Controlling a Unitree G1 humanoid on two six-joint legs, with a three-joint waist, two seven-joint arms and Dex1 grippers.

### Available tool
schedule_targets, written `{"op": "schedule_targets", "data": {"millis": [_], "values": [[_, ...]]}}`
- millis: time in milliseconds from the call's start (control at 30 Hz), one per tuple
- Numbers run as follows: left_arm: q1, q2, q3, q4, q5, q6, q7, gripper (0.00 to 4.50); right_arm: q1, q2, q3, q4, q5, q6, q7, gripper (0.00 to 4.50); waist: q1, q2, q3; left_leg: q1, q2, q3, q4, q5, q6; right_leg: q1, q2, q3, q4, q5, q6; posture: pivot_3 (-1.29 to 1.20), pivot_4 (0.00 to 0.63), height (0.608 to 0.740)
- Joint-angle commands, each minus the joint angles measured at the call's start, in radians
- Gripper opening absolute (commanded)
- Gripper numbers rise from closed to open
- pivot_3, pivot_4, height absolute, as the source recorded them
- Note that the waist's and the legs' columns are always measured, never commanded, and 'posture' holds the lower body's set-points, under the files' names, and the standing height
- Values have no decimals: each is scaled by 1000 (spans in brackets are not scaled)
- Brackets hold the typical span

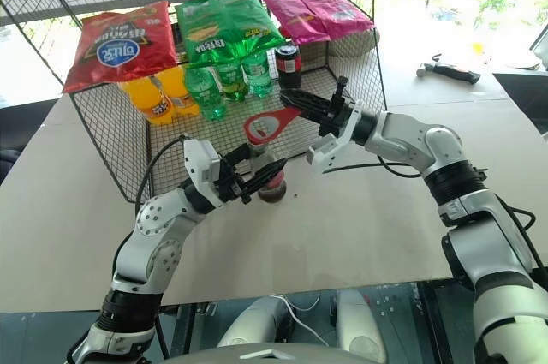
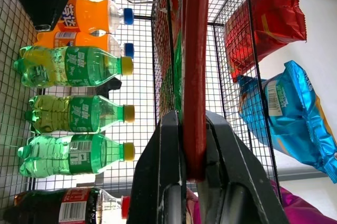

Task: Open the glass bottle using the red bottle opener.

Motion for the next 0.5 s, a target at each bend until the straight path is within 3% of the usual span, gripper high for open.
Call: {"op": "schedule_targets", "data": {"millis": [33,333,500], "values": [[3,5,-7,-33,-4,2,1,2309,-38,2,-34,-56,23,-3,-31,0,0,0,0,0,0,0,0,0,0,0,0,0,0,0,0,0,150,735],[5,6,-5,-32,-6,1,0,2309,23,30,-19,-79,103,11,25,0,0,0,0,0,0,0,0,0,0,0,0,0,-1,0,0,0,150,735],[7,6,-6,-33,-4,0,2,2309,125,70,-12,-15,265,59,152,0,0,0,0,0,0,-1,0,0,0,0,0,0,-1,0,0,0,150,735]]}}
